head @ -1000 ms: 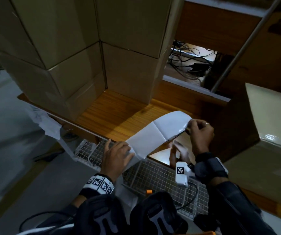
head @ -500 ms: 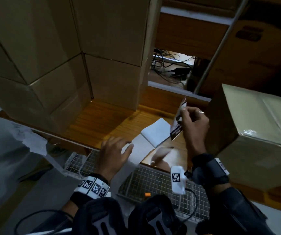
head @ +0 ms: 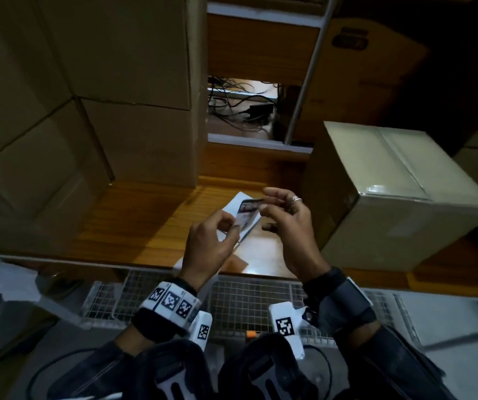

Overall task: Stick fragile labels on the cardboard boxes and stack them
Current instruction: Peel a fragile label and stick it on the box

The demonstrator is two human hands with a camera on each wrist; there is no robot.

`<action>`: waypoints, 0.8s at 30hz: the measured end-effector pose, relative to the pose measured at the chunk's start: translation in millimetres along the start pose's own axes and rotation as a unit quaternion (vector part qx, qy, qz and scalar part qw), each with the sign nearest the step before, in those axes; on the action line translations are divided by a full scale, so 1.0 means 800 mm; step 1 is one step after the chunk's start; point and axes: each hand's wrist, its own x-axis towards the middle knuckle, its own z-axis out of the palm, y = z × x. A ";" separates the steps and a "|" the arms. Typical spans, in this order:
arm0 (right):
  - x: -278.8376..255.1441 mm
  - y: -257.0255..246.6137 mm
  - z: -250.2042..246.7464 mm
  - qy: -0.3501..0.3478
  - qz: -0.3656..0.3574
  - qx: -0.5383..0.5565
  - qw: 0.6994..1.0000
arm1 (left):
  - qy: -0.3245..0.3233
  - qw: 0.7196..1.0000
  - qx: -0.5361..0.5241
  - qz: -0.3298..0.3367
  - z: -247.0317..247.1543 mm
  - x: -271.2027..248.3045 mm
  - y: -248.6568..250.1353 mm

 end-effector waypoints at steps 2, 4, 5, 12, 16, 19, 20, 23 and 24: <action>-0.005 -0.003 -0.019 0.021 0.019 0.046 0.999 | -0.010 0.996 -0.065 -0.065 0.005 -0.005 -0.005; -0.010 -0.002 -0.042 0.043 0.006 0.026 0.999 | -0.021 0.978 -0.158 -0.137 0.011 -0.011 -0.006; -0.014 0.000 -0.053 0.043 -0.002 0.003 0.999 | -0.025 0.967 -0.199 -0.156 0.014 -0.015 -0.003; -0.065 0.015 -0.134 -0.002 -0.031 -0.125 0.992 | -0.106 0.941 -0.307 -0.094 0.027 -0.025 0.078; -0.083 0.017 -0.190 -0.033 0.011 -0.074 0.997 | -0.154 0.934 -0.314 -0.075 0.053 -0.030 0.121; -0.093 0.013 -0.242 -0.040 0.007 -0.040 0.998 | -0.191 0.929 -0.309 -0.070 0.086 -0.036 0.154; -0.095 0.012 -0.261 -0.039 0.005 -0.036 0.999 | -0.202 0.931 -0.297 -0.067 0.097 -0.038 0.164; -0.098 0.012 -0.310 -0.028 -0.003 -0.027 0.999 | -0.213 0.946 -0.244 -0.020 0.125 -0.041 0.198; -0.098 0.011 -0.327 -0.022 -0.009 -0.021 0.999 | -0.205 0.955 -0.215 0.013 0.135 -0.039 0.210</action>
